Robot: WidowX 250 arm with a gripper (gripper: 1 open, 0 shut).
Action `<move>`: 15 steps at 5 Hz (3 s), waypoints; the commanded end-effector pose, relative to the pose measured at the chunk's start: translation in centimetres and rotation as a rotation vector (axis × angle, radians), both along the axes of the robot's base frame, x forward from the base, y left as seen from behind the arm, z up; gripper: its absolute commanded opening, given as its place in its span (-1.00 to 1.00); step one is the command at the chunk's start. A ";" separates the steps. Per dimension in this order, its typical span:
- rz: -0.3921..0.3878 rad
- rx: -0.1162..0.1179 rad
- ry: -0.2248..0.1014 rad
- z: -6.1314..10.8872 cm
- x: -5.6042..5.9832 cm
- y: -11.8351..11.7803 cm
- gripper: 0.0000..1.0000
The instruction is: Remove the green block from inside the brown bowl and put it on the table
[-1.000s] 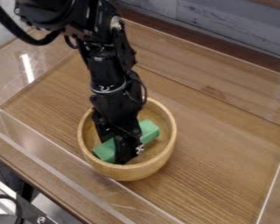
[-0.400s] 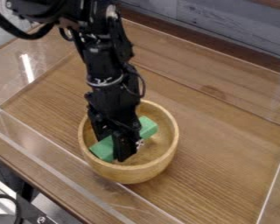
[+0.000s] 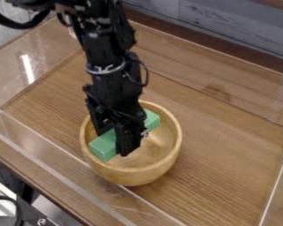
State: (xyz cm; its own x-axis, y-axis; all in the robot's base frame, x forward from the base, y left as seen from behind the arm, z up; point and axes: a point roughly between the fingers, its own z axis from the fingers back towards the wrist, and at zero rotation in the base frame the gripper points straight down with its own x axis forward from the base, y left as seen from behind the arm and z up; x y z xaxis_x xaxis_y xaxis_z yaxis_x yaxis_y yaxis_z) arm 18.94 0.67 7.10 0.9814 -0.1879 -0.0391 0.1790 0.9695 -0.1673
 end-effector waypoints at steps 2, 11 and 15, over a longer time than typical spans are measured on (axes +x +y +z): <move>0.001 0.000 -0.064 2.5 1.1 -1.6 -1.00; -0.051 -0.057 -0.107 2.4 1.3 -13.1 -1.00; 0.048 -0.053 -0.128 1.9 1.8 -12.1 -1.00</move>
State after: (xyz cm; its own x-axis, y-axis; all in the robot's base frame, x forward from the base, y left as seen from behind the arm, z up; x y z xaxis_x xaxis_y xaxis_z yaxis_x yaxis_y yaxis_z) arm 20.18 -11.33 7.95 0.9884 -0.1441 0.0481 0.1506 0.9705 -0.1880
